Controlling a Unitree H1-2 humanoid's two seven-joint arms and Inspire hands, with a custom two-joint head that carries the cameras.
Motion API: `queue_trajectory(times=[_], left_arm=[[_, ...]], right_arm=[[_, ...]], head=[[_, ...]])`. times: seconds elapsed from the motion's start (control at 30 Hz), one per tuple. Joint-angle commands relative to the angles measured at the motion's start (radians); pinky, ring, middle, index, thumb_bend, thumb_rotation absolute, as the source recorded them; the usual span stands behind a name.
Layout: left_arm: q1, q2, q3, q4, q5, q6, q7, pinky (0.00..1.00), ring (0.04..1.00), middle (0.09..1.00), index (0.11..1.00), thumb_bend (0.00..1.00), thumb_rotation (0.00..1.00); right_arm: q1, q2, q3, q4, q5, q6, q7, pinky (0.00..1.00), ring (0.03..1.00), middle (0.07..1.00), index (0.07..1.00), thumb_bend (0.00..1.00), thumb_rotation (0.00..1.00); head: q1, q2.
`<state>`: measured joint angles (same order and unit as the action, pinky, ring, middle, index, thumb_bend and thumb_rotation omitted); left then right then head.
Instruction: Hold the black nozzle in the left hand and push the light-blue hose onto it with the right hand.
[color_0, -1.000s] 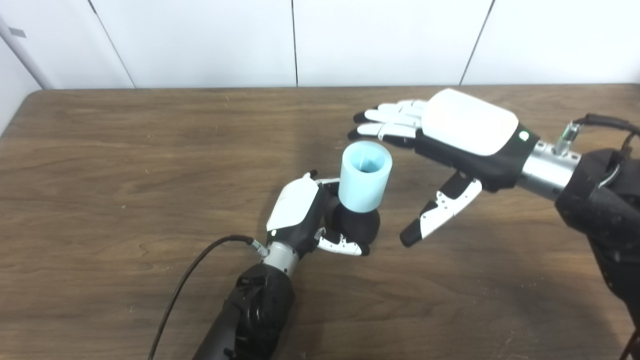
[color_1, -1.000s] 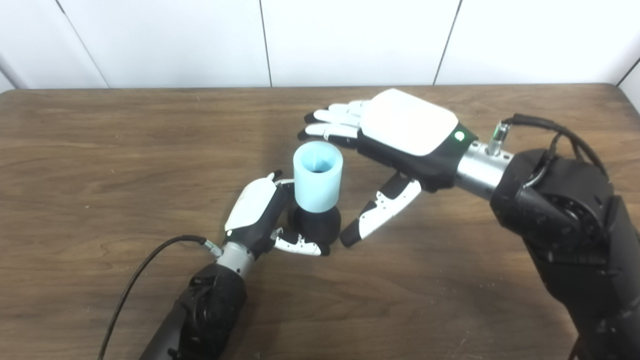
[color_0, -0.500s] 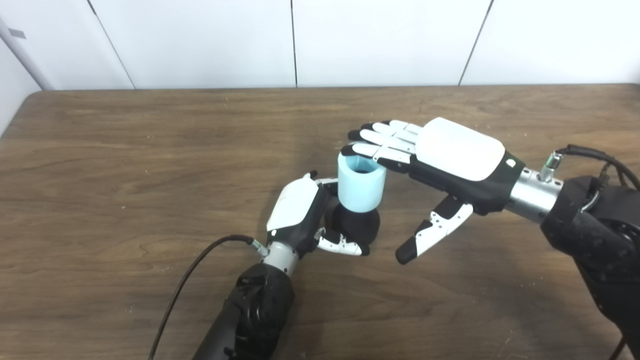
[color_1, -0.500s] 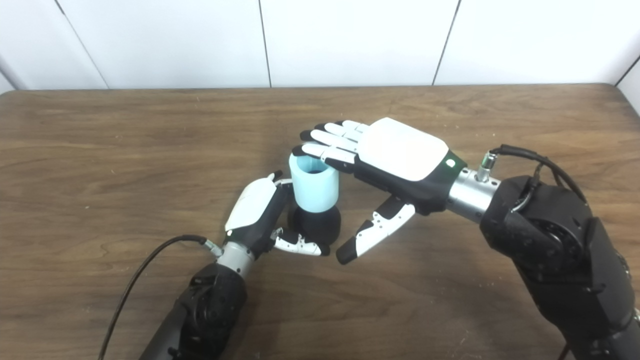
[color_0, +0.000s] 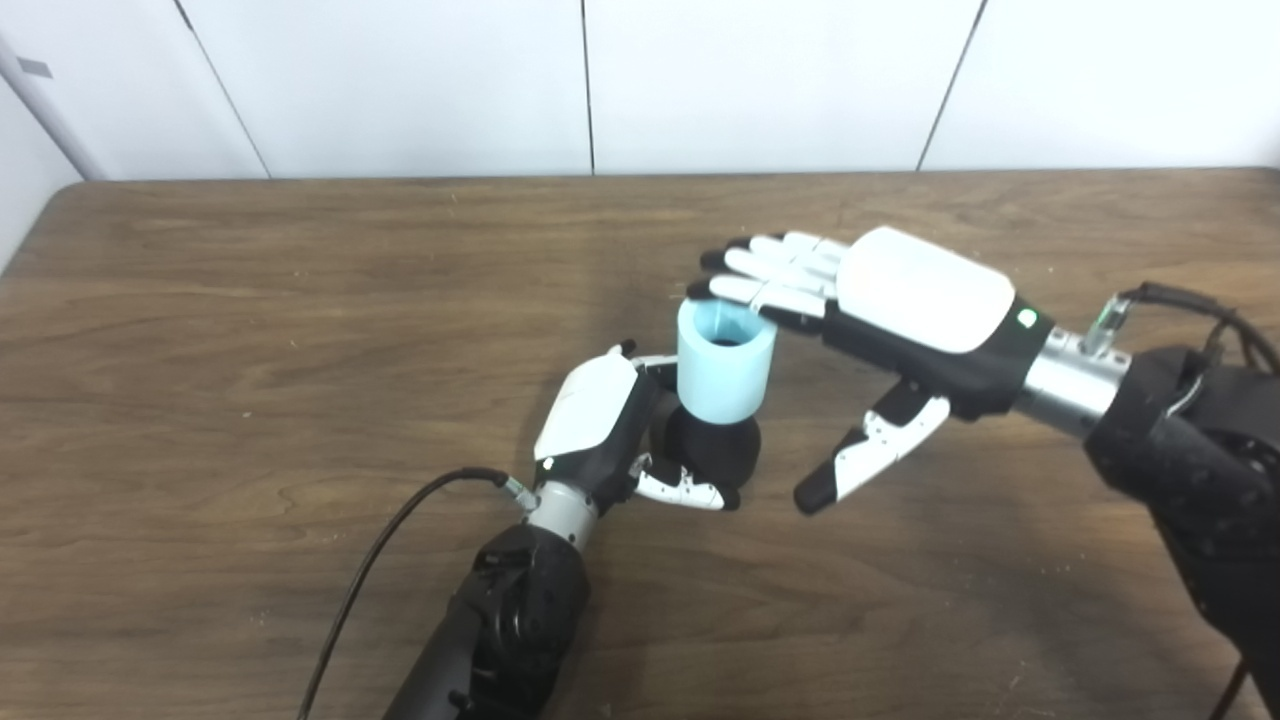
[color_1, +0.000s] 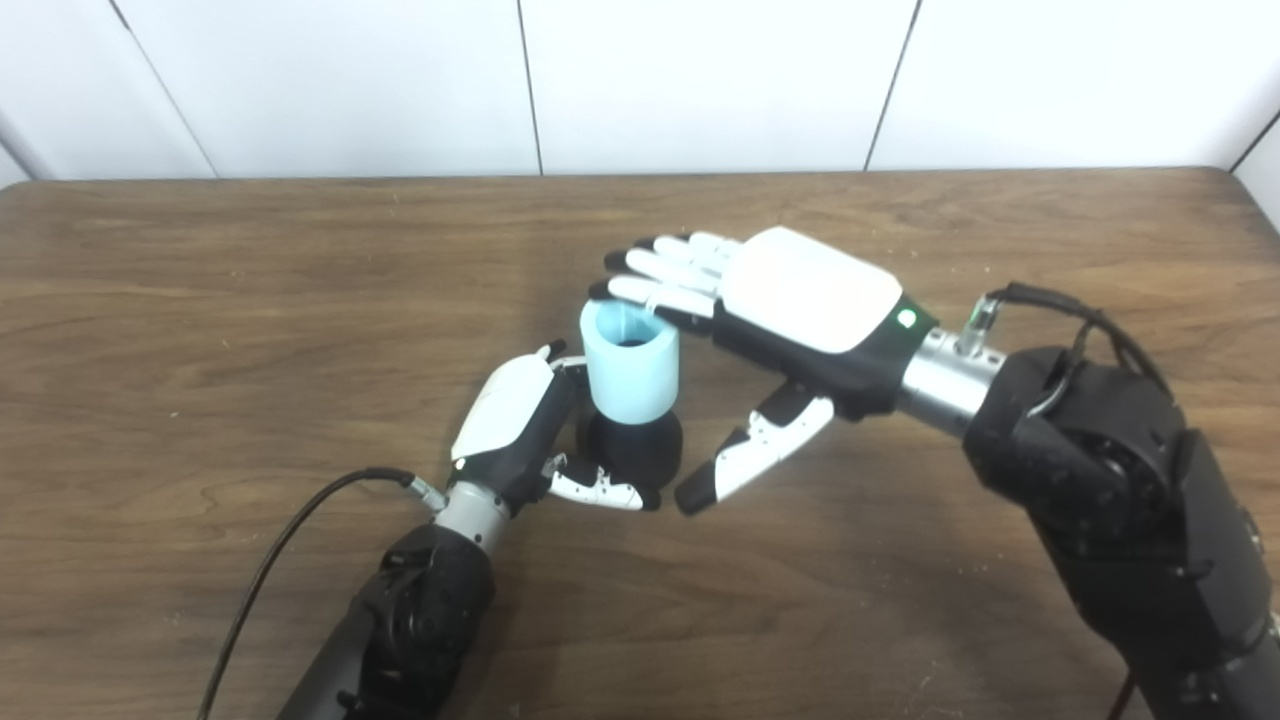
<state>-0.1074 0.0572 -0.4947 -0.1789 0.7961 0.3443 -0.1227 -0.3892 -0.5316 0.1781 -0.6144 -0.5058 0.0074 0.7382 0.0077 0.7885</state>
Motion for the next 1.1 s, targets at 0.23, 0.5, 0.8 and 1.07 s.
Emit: queue_trajectory(times=[0.23, 0.5, 0.8, 1.07], left_arm=[[0.056, 0.034, -0.02, 0.092, -0.005, 0.047, -0.063, 1.0, 0.814, 0.54, 0.446, 0.52, 0.0], [0.061, 0.045, -0.019, 0.083, -0.008, 0.043, -0.063, 1.0, 0.821, 0.54, 0.445, 0.52, 0.0], [0.065, 0.05, -0.02, 0.066, -0.004, 0.061, -0.077, 1.0, 0.83, 0.544, 0.444, 0.51, 0.0], [0.064, 0.053, -0.022, 0.066, -0.002, 0.065, -0.081, 1.0, 0.825, 0.543, 0.445, 0.51, 0.0]], right_arm=[[-0.073, -0.006, -0.022, -0.092, -0.013, 0.078, 0.004, 0.94, 0.994, 0.992, 0.932, 0.67, 0.88], [-0.081, 0.001, -0.019, -0.11, -0.018, 0.106, 0.002, 0.93, 0.99, 0.991, 0.93, 0.66, 0.87], [-0.038, 0.006, -0.007, -0.112, -0.011, 0.085, -0.013, 0.94, 0.985, 0.993, 0.934, 0.66, 0.88], [0.016, 0.015, 0.008, -0.073, -0.02, 0.025, -0.038, 0.96, 1.0, 1.0, 0.952, 0.68, 0.94]], head=[[-0.004, 0.001], [0.002, 0.008], [0.001, 0.016], [0.0, 0.02]])
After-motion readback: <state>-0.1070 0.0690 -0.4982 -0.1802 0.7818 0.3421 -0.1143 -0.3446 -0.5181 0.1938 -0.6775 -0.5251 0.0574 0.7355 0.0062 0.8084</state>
